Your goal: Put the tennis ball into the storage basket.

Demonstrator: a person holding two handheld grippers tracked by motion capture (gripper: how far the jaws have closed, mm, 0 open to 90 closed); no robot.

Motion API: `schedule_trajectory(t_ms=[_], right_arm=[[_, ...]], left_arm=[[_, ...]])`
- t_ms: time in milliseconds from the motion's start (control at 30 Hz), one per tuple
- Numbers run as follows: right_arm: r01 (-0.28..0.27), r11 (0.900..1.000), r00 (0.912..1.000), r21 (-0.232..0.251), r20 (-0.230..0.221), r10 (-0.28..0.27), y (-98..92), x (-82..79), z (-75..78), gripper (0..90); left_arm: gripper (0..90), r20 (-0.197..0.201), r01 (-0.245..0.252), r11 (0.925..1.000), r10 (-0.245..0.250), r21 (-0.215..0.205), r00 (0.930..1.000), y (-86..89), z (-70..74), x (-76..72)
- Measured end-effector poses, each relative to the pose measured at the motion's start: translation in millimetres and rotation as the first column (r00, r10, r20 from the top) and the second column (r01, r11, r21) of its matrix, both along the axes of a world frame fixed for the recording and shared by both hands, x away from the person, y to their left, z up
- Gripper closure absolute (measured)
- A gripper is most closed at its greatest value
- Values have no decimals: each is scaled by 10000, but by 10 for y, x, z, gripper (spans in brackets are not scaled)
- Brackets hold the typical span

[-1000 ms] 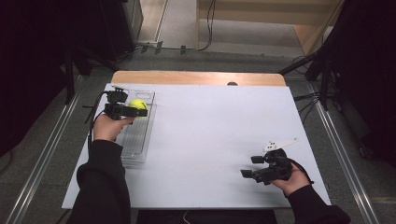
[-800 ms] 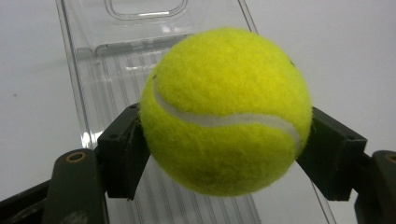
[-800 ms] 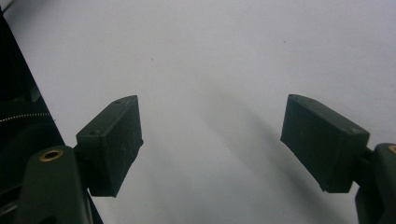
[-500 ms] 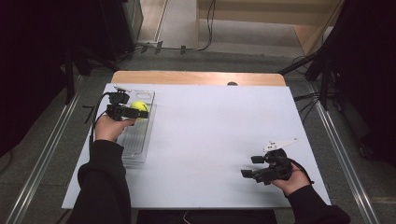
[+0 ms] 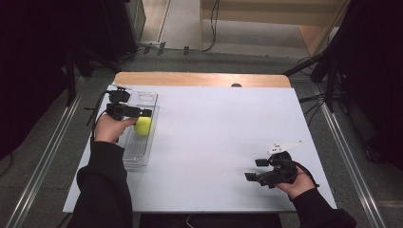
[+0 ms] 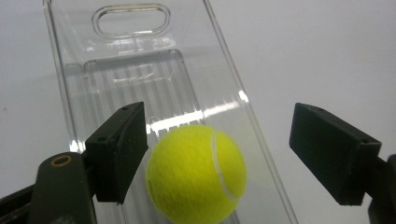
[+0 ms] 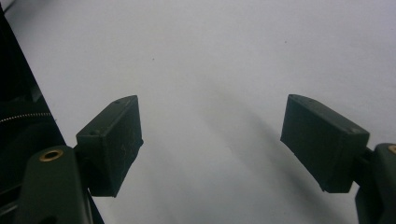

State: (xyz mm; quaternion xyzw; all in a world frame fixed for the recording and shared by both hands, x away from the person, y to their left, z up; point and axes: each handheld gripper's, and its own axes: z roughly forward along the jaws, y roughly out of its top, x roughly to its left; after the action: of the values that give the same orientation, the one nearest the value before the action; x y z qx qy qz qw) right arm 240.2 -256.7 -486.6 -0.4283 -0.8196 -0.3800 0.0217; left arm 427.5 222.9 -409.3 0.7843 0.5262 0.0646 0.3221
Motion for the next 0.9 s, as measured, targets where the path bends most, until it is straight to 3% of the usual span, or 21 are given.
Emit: schedule_trajectory(t_ms=[367, 467, 900], right_arm=[[-96, 9999, 10000, 78, -15, 96, -9, 11, -9, 184], [-152, 9997, 9999, 173, 53, 151, -6, 25, -12, 184], [-222, 9996, 9997, 148, 93, 221, 7, 39, 1, 184]], left_arm=[[200, 117, 537, 9949, -529, -849, 9985, -70, 206, -72], [200, 143, 718, 9886, -705, -1321, 9974, -104, 259, -88], [202, 363, 1334, 9817, -1296, -1359, 9909, -291, 329, -139]])
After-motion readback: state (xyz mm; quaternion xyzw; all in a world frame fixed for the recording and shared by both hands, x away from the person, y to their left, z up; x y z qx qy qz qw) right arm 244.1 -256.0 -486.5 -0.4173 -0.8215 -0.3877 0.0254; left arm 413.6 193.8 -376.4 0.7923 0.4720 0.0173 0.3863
